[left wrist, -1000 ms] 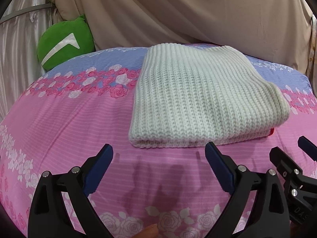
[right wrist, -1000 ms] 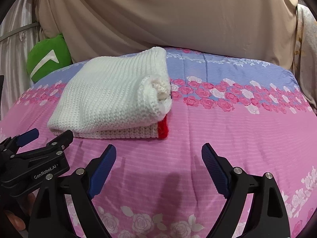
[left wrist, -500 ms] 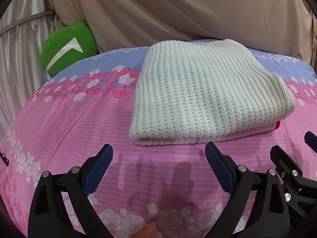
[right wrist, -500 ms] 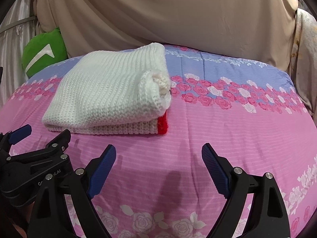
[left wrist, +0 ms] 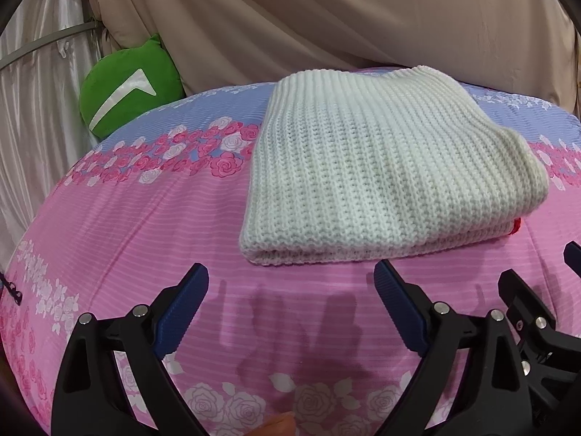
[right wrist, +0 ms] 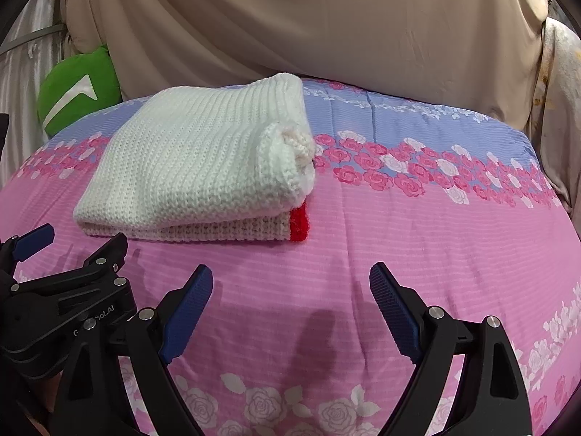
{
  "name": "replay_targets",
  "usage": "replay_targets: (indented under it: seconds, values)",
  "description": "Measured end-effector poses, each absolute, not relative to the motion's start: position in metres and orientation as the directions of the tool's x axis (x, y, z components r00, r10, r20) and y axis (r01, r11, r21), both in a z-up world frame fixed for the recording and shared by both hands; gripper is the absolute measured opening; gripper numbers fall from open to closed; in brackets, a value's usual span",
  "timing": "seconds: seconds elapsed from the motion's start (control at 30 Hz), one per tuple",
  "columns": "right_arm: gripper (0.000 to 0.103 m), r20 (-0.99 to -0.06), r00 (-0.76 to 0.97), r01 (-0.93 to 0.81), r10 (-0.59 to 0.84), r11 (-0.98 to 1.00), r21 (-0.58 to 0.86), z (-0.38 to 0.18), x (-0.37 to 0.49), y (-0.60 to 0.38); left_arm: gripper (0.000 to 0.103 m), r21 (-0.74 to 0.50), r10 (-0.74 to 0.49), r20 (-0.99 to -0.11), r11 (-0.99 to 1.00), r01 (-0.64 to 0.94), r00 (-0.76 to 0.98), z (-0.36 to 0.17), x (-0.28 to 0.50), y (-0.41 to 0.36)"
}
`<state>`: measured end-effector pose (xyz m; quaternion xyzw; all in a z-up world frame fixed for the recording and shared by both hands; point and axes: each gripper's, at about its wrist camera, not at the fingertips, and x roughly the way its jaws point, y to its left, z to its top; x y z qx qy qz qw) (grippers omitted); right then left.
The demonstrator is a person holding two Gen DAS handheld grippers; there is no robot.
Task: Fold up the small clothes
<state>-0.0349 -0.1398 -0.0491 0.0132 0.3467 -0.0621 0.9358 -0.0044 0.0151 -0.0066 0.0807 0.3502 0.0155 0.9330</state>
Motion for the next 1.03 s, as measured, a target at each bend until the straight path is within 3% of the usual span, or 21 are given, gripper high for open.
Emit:
replay_targets:
  seconds: [1.03]
  values:
    - [0.086, -0.659, 0.74, 0.149, -0.134, 0.988, -0.033, -0.05, -0.0348, -0.1408, 0.09, 0.188, 0.117, -0.65, 0.982, 0.011, 0.751, -0.0079, -0.0047, 0.0128]
